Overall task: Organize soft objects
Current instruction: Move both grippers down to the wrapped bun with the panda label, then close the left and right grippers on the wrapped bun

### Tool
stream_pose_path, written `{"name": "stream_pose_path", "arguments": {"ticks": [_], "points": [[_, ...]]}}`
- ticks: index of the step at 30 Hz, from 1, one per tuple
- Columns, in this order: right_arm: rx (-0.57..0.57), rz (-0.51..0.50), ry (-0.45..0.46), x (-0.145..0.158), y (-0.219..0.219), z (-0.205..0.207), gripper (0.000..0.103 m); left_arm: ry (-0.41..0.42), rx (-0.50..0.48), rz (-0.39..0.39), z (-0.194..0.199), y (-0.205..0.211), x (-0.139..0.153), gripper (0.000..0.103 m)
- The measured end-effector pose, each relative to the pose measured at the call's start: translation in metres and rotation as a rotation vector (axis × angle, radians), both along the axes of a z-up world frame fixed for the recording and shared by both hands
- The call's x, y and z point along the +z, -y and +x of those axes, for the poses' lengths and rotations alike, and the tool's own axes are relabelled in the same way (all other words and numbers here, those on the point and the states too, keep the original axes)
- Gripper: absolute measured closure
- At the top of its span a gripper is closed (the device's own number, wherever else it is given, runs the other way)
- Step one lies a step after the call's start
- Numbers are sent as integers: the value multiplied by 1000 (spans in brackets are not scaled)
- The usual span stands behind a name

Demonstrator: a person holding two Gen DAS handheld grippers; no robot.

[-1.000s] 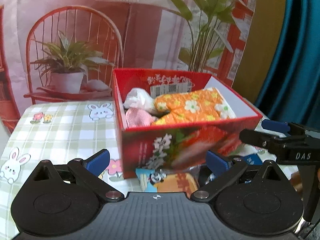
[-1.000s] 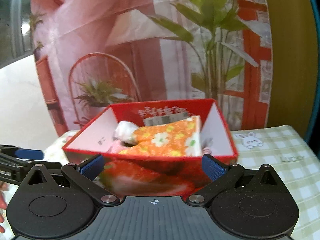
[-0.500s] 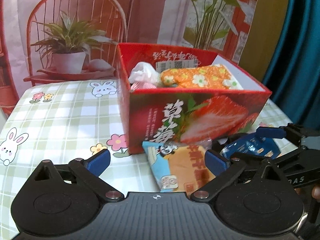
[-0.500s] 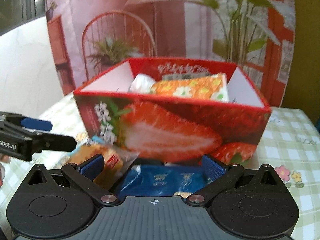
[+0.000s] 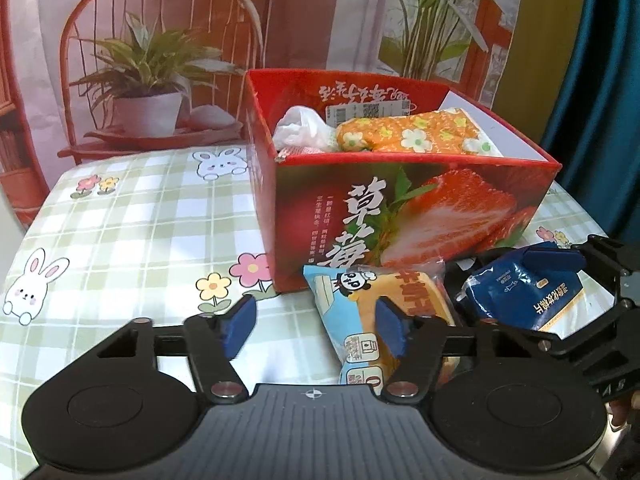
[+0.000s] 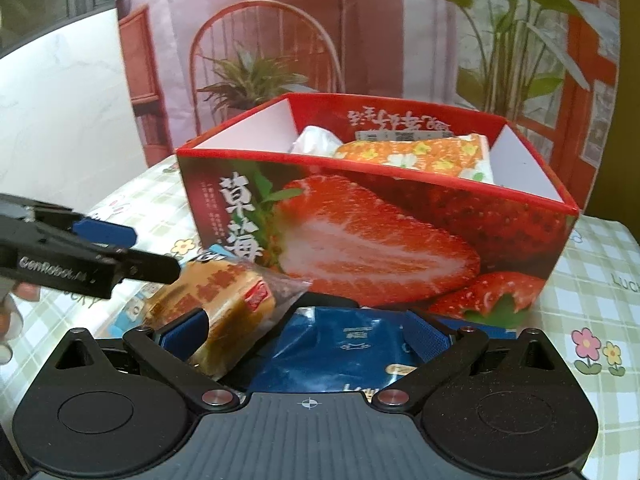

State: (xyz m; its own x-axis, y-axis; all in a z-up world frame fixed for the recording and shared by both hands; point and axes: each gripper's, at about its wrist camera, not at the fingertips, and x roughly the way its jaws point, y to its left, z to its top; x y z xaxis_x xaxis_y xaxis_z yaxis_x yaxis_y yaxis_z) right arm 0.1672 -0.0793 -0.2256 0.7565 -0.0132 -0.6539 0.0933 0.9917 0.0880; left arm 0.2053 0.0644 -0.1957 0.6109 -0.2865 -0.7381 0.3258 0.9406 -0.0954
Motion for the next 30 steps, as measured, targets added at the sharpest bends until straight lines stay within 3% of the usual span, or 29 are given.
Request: {"name": "stream_pose_path", "arguments": {"ticks": [7,17,30], "points": [[31,-16,-3,-1,-6,0,5,-32,6,-25,3,-3,-3,63],[63,6,14,3,-10,-5,13,-54,17,-41,3,-7,-2,65],[220,-16,1,1,-34,1,29,-142,-9,-179,6,-6,-12,65]]}}
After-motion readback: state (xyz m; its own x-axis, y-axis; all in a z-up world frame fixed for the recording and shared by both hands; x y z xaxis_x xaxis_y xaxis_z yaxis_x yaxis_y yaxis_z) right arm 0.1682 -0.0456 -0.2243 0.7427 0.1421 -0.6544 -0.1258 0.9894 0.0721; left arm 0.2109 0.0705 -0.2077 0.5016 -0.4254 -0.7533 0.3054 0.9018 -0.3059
